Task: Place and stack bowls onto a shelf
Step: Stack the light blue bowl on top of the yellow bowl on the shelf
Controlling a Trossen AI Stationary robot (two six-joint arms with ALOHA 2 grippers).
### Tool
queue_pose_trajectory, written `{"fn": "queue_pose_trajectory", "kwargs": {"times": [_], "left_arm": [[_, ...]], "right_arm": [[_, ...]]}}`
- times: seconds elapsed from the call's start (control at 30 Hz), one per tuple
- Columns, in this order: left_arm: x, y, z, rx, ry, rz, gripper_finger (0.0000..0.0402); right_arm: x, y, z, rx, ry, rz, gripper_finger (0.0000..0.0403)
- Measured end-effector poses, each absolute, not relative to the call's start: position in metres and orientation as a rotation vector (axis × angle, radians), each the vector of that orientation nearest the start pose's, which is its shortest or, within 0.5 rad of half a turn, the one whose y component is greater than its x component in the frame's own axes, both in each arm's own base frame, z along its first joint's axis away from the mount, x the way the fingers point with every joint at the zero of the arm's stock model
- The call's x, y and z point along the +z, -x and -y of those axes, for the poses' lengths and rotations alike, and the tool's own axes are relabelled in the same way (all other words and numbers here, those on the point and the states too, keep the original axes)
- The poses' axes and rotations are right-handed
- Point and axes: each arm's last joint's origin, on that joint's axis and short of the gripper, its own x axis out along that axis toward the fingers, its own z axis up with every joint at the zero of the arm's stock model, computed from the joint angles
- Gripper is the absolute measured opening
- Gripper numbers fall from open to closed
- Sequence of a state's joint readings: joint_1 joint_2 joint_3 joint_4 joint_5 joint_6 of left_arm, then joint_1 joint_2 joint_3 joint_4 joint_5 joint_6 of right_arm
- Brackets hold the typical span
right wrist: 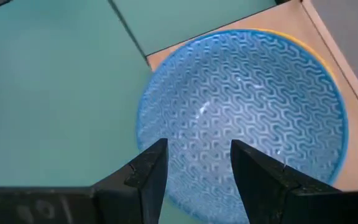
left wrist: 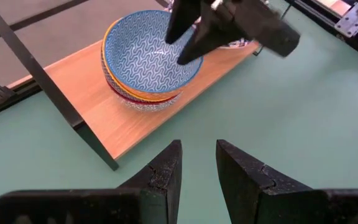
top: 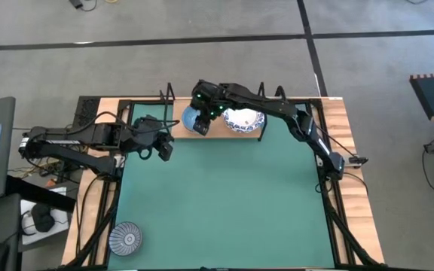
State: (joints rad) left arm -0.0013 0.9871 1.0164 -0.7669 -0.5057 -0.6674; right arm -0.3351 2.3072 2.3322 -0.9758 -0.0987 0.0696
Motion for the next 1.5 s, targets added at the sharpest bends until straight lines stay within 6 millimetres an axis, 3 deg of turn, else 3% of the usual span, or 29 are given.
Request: {"fn": "queue_pose_trajectory", "kwargs": {"times": [0.4,0.73,0.93,1.5], "left_arm": [[0.327,-0.186,-0.014,0.702,0.399,-0.546,0.0085],[0.328,-0.186,-0.014,0.696,0.377,-0.553,0.0085],[0.327,-0.186,-0.014,0.692,0.366,-0.558,0.0085],[0.326,-0.185,-0.014,0.68,0.352,-0.583,0.0085]], "right_arm": [[0.281,-0.467,0.16,-0.25,-0.281,-0.979,0.0199],[0.291,-0.466,0.14,-0.239,-0.26,-0.989,0.0199],[0.287,-0.468,0.127,-0.243,-0.235,-1.032,0.0199],[0.279,-0.468,0.144,-0.299,-0.25,-1.033,0.0199]]}}
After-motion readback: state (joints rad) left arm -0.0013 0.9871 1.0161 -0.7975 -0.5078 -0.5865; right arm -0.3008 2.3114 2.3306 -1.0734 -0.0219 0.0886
